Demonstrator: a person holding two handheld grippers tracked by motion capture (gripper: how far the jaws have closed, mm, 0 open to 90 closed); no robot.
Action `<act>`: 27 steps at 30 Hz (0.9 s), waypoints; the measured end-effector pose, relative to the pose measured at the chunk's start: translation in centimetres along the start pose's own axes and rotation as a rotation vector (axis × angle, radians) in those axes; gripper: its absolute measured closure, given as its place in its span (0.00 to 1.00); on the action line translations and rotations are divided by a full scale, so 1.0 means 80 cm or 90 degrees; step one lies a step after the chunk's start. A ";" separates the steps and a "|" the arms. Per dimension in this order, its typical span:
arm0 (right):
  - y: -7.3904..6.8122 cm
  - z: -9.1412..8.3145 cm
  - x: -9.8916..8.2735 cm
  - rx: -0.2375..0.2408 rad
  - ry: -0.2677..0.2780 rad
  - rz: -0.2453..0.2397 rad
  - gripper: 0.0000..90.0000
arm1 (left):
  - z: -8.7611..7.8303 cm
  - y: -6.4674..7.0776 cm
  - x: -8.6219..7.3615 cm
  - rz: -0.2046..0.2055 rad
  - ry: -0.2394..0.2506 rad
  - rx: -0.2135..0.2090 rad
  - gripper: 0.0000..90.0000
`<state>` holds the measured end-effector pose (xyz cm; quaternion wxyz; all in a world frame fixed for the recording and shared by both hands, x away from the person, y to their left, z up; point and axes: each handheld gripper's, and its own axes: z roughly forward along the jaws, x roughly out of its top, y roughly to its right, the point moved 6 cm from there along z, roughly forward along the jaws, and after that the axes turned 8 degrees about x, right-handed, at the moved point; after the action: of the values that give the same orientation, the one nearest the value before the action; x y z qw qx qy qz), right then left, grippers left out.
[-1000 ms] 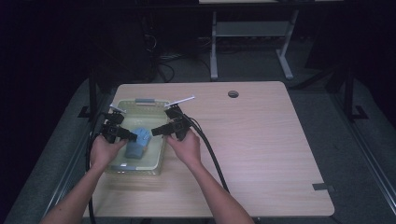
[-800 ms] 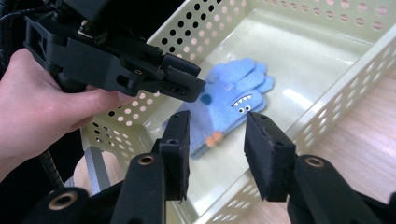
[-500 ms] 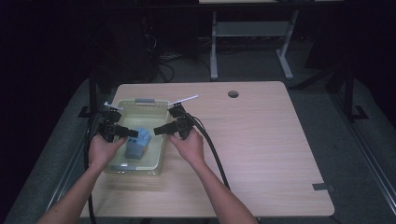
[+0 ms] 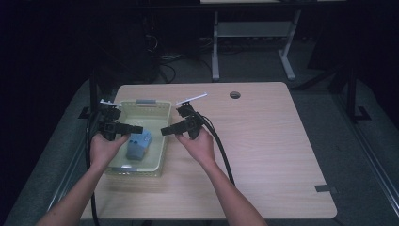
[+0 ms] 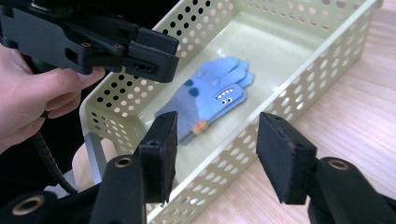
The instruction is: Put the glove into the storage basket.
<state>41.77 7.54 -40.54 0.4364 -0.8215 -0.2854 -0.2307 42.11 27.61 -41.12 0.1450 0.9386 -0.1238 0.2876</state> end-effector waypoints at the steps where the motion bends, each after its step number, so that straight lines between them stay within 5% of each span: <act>1: 0.001 -0.002 0.000 0.001 0.001 -0.002 0.53 | -0.001 0.003 0.001 0.002 0.003 -0.002 0.47; 27: 0.029 -0.067 -0.012 -0.013 0.038 0.008 0.39 | 0.002 0.060 0.017 0.035 0.044 -0.053 0.35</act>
<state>41.92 1.70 -39.75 0.4379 -0.8202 -0.2652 -0.2553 41.76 22.88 -39.47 0.1799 0.9176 -0.1560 0.3182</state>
